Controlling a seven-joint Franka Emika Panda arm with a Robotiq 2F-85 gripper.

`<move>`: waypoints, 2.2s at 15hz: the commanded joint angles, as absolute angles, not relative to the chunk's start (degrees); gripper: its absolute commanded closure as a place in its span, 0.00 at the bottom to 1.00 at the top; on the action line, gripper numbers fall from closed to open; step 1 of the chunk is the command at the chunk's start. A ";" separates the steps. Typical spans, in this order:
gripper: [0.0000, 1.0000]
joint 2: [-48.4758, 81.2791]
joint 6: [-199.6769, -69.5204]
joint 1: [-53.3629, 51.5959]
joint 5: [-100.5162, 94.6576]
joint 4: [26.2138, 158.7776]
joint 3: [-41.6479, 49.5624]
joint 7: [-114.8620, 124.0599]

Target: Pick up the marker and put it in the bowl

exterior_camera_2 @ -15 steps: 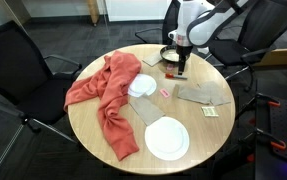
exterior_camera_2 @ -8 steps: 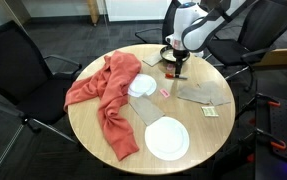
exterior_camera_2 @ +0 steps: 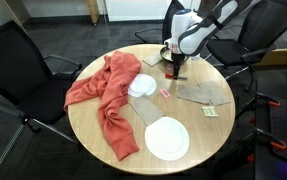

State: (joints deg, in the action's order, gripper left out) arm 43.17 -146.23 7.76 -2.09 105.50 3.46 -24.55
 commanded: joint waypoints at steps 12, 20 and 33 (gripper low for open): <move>0.95 44.09 -145.23 8.71 -3.58 103.44 1.72 -23.01; 0.95 35.90 -148.63 11.58 1.31 106.63 -1.69 -21.59; 0.95 33.99 -156.44 10.45 5.36 104.56 7.80 4.98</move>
State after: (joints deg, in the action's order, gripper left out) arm 33.57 -155.64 12.20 4.81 104.67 4.66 -1.78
